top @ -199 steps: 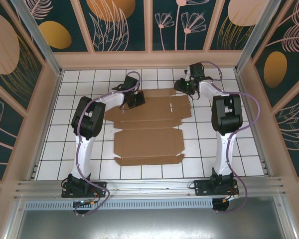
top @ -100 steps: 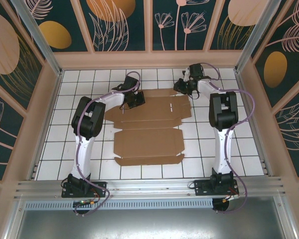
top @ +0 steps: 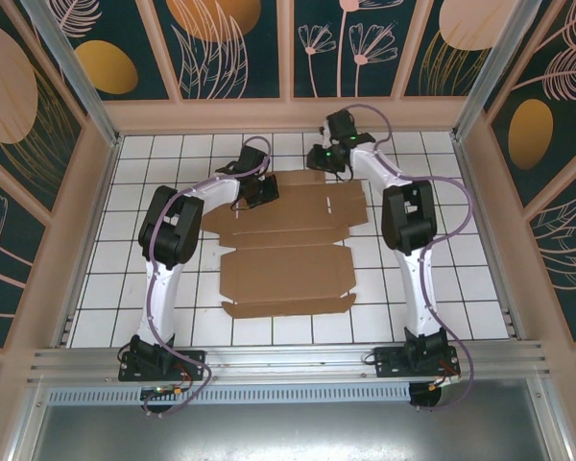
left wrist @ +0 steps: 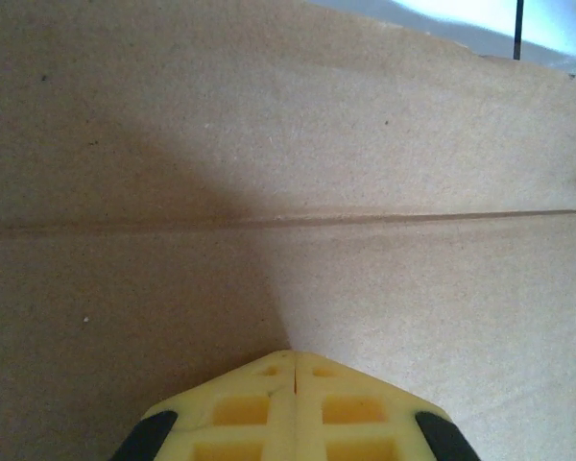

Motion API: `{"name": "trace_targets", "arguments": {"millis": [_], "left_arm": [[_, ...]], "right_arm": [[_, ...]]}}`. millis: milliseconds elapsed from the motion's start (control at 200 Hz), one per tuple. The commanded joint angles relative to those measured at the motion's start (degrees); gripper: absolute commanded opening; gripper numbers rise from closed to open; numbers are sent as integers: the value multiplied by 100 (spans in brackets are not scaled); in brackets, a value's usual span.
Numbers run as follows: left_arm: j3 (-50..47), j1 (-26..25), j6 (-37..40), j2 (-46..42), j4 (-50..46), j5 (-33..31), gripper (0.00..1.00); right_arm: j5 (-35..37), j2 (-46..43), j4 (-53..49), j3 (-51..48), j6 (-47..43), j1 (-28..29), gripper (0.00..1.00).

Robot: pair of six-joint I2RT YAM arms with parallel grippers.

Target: Fold the paper box

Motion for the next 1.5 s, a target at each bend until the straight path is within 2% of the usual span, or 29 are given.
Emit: {"name": "trace_targets", "arguments": {"millis": [0, 230, 345, 530, 716, 801, 851, 961, 1026, 1166, 1341, 1496], "left_arm": [[24, 12, 121, 266, -380, -136, 0], [-4, 14, 139, 261, -380, -141, 0], [-13, 12, 147, 251, -380, -131, 0], [-90, 28, 120, 127, -320, -154, 0], [-139, 60, 12, 69, -215, -35, 0], [-156, 74, -34, 59, -136, 88, 0], [-158, 85, -50, 34, -95, 148, 0], [-119, 99, -79, -28, -70, 149, 0], [-86, 109, -98, -43, -67, 175, 0], [1, 109, -151, -29, -72, 245, 0], [271, 163, -146, -91, -190, 211, 0], [292, 440, -168, -504, -193, 16, 1]], "right_arm": [[123, 328, -374, 197, -21, 100, 41], [-338, 663, -197, 307, 207, -50, 45], [-578, 540, 10, 231, 195, -120, 45], [-605, -195, 189, 45, 163, -192, 46], [-402, -1494, 901, -1317, 400, -36, 45], [-181, -1901, 1120, -2042, 499, 94, 42], [6, -2025, 1102, -2356, 494, 166, 36], [330, -2177, 1248, -3130, 463, 325, 11], [432, -2144, 1292, -3412, 408, 460, 0], [896, -1886, 1220, -3618, 313, 736, 0], [1014, -1471, 1198, -3737, 502, 744, 0], [1232, -1325, 1114, -3839, 551, 744, 0]]}}
